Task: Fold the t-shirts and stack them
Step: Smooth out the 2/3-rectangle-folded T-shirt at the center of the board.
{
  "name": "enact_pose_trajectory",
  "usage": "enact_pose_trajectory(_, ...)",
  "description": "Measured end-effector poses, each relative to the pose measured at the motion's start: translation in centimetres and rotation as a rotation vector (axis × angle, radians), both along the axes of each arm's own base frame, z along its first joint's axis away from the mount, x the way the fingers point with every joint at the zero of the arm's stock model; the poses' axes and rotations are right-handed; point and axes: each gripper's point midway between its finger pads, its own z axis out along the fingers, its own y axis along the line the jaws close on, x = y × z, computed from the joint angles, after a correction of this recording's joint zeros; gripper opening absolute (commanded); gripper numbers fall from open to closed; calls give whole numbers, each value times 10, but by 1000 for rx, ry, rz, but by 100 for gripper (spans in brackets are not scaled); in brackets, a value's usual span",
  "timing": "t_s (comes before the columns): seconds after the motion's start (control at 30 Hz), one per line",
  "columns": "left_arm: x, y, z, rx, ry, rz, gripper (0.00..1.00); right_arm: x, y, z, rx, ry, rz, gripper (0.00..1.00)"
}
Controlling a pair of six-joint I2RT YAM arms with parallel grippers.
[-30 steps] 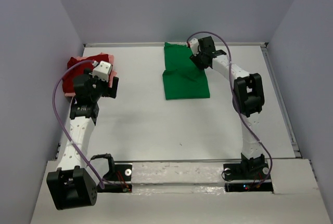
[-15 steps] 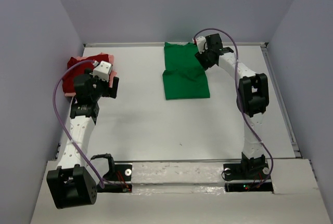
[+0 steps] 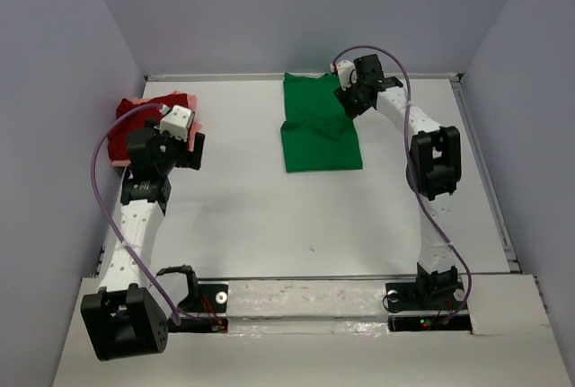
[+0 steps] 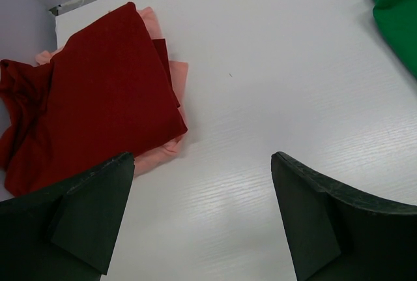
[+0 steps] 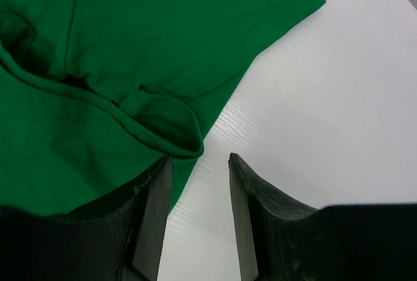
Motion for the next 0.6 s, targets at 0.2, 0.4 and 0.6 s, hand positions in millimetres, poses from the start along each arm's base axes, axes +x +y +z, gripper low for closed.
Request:
enact_pose_trajectory(0.2, 0, 1, 0, 0, 0, 3, 99, 0, 3, -18, 6, 43, 6, 45)
enact_pose_trajectory(0.4, 1, 2, -2, -1, 6, 4, 99, -6, 2, -33, -2, 85, 7, 42)
enact_pose_trajectory(0.6, 2, 2, -6, -2, 18, 5, 99, -5, 3, -32, -2, 84, 8, 29)
